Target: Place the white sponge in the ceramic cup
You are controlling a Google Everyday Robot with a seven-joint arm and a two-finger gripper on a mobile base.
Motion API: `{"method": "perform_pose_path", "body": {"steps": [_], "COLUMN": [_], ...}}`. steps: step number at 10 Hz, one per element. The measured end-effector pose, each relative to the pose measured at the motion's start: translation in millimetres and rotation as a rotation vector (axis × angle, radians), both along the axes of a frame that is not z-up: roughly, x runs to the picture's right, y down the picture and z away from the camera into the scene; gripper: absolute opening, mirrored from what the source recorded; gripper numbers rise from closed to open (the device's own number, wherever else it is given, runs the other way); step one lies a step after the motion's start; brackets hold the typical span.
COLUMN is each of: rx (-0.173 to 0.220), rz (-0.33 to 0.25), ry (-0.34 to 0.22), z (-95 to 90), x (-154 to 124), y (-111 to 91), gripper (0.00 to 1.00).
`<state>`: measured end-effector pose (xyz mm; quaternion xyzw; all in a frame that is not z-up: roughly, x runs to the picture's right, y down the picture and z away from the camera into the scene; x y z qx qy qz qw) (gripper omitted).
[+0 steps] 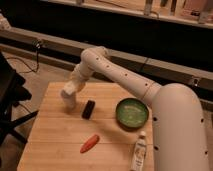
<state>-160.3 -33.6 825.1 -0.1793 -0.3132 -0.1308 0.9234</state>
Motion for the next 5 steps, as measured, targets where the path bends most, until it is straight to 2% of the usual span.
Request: {"method": "perform_pose_path", "body": {"steps": [1, 2, 4, 5], "rx": [0.000, 0.006, 0.023, 0.028], "rz": [0.000, -0.011, -0.059, -0.090], "ry": [0.000, -0.002, -0.034, -0.057], "z": [0.3, -1.6, -7.9, -7.8], "x": [0, 0, -20, -41], "y": [0, -3, -12, -15], "gripper": [0.05, 0.18, 0.39, 0.52]}}
